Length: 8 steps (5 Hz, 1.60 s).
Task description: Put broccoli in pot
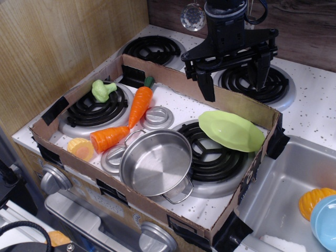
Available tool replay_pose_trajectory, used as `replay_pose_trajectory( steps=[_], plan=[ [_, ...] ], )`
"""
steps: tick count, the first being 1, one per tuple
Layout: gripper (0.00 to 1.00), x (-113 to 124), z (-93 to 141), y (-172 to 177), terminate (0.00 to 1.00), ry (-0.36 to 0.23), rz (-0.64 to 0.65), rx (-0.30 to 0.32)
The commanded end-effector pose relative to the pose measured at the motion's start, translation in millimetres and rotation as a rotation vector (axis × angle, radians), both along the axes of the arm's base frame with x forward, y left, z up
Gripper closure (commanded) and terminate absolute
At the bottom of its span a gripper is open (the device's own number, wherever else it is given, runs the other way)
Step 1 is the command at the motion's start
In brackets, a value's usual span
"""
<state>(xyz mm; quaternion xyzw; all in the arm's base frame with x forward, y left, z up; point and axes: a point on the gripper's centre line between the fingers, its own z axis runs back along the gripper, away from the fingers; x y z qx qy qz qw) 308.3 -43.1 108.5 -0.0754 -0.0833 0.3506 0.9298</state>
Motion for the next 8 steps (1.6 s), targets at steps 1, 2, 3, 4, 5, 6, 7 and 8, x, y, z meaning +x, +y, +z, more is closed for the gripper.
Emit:
replay_pose_trajectory(
  steps=[1,2,3,4,5,6,7,8],
  plan=[
    [0.00,0.0,0.0,0.0,0.00,0.000,0.000,0.000],
    [0.00,7.1,-5.9,20.4,0.00,-0.018,-0.043,0.058],
    [0.00,14.5,-0.2,44.1,0.00,-0.052,-0.060,0.113],
    [0.00,18.2,10.7,65.5,0.00,-0.077,-0.040,0.162],
    [0.00,18.7,12.2,87.3,0.00,-0.021,0.017,0.155],
    [0.00,21.0,10.3,112.3,0.00,0.030,0.084,0.132],
    [0.00,24.2,9.2,141.4,0.00,0.044,0.106,0.121],
    [0.00,21.4,2.8,159.1,0.00,0.070,0.156,0.098]
  ],
)
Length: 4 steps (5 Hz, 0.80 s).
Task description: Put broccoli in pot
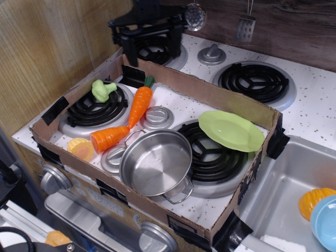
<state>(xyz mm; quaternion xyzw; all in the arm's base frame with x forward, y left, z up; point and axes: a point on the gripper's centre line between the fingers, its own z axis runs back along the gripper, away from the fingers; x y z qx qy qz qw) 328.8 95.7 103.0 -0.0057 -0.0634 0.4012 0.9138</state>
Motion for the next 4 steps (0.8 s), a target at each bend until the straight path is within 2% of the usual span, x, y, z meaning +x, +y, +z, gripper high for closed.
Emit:
replay_pose_trajectory(
  steps=[1,3,4],
  plan=[
    [0.00,-6.9,-1.9,29.4,0.00,0.001,0.130,-0.014],
    [0.00,-15.4,-21.7,42.9,0.00,0.055,0.266,-0.045],
    [0.00,-9.5,-26.4,42.0,0.00,0.078,0.341,-0.055]
  ],
)
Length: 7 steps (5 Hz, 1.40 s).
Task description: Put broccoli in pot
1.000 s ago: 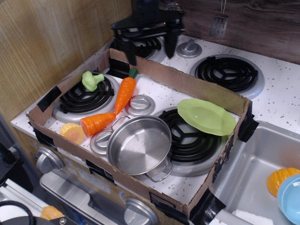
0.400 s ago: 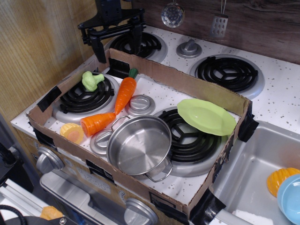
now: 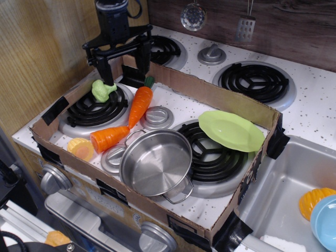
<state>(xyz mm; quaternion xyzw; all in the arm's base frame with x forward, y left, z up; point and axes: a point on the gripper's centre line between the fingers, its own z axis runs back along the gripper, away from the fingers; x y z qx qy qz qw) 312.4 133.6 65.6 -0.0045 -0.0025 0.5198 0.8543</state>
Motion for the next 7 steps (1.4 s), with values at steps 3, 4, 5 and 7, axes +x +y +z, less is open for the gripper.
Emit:
replay_pose_trajectory(
  steps=[3,4,5,7],
  plan=[
    [0.00,8.5,3.1,27.7,0.00,-0.014,0.196,0.019],
    [0.00,-6.2,0.5,37.7,0.00,-0.017,0.238,0.021],
    [0.00,-14.6,-12.7,50.6,0.00,-0.021,0.214,-0.015],
    [0.00,-9.4,-40.7,53.8,0.00,0.008,0.204,-0.066]
  ],
)
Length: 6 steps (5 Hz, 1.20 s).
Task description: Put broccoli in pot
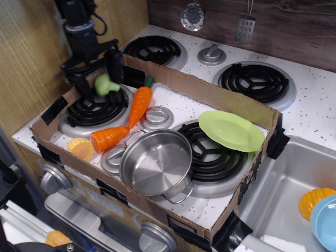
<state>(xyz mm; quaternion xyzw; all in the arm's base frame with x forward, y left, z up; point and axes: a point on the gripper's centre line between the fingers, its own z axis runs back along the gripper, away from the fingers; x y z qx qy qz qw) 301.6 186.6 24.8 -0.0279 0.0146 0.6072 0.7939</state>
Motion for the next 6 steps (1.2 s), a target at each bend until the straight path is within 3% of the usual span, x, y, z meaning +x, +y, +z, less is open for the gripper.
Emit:
replay_pose_trajectory(
  steps=[1,2,3,4,5,6],
  plan=[
    [1.00,5.2,1.8,-3.2,0.00,0.017,0.023,0.026],
    [1.00,5.6,14.7,-8.6,0.00,0.020,-0.009,0.064],
    [1.00,6.3,45.1,-14.7,0.00,0.018,-0.020,0.126],
    [1.00,9.9,78.3,-22.7,0.00,-0.035,-0.022,0.198],
    [1.00,5.0,104.7,-34.3,0.00,-0.054,-0.004,0.206],
    [1.00,-7.8,110.8,-58.3,0.00,-0.095,0.014,0.170]
  ],
)
